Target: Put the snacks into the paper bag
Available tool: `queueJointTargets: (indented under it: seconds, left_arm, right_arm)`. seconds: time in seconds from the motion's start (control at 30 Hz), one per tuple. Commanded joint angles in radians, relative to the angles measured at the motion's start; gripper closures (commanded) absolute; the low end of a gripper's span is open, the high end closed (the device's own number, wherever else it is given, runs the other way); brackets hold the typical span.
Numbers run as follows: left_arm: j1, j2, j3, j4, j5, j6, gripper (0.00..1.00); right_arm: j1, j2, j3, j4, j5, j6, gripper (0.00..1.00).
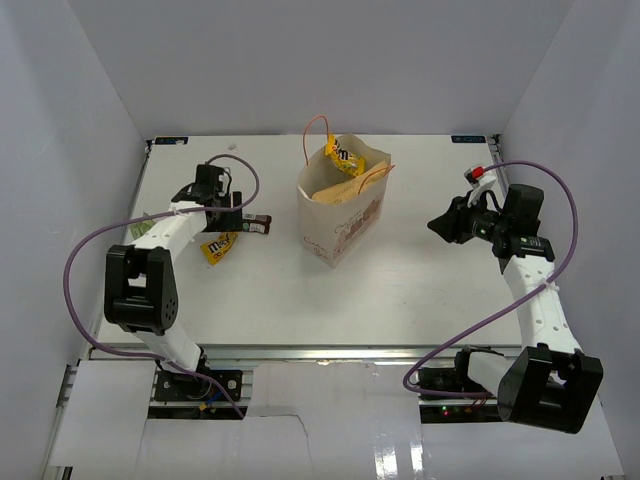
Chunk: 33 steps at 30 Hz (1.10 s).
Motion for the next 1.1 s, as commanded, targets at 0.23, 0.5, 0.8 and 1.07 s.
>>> queueJointTargets:
  seconds: [0.23,0.5,0.8,1.07]
  left_arm:
    - [0.001,0.042,-0.071,0.063,0.059,0.251,0.20]
    - [0.002,0.099,-0.060,0.070,0.084,0.253,0.31]
    - [0.007,0.015,-0.080,0.069,0.067,0.153,0.87]
    - [0.001,-0.366,-0.054,0.110,0.406,-0.175,0.85]
  right_arm:
    - [-0.016,0.002,0.027,0.004,0.003,-0.019,0.65]
    - [-0.025,-0.006,0.022,-0.001,-0.002,-0.014,0.65]
    - [-0.031,-0.010,0.024,-0.004,-0.003,-0.013,0.65]
    - [-0.040,-0.010,0.030,-0.007,-0.008,-0.013,0.65]
